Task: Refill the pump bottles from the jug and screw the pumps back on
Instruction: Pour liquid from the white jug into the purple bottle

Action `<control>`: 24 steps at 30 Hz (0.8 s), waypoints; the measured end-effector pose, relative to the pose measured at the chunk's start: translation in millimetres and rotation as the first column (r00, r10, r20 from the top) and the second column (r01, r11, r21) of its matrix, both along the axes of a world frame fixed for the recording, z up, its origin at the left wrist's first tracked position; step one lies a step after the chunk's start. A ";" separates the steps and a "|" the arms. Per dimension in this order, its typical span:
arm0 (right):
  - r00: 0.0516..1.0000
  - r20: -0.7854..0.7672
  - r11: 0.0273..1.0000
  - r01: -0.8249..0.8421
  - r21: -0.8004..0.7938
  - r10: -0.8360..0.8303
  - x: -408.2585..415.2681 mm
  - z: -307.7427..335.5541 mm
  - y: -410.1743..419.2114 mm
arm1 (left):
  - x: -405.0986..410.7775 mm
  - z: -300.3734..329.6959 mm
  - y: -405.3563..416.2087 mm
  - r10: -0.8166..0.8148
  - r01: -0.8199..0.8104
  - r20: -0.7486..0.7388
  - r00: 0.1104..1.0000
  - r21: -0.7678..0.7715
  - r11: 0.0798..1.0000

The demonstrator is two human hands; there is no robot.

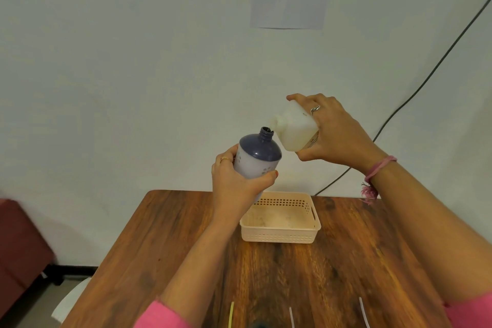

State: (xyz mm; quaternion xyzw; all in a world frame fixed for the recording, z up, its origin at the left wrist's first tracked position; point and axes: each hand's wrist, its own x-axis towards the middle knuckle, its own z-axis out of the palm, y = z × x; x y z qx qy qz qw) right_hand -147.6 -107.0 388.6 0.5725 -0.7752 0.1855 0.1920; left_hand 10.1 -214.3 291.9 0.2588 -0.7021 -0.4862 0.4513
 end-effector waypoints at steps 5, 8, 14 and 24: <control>1.000 -0.008 1.000 0.000 0.003 0.000 -0.1 1.2 0.6 | -0.7 -0.4 -0.2 -0.002 0.002 0.000 1.000 0.000 1.000; 1.000 -0.015 1.000 0.002 0.004 -0.002 0.2 2.1 0.9 | -1.4 -1.0 -0.5 0.004 -0.004 0.007 1.000 -0.005 1.000; 1.000 -0.023 1.000 0.003 0.005 -0.002 0.2 2.2 1.1 | -3.2 -2.3 -1.3 0.010 -0.010 0.018 1.000 -0.004 1.000; 1.000 -0.021 1.000 -0.005 0.008 0.005 2.3 2.5 0.3 | -1.5 -2.2 0.1 0.003 -0.003 0.017 1.000 0.005 1.000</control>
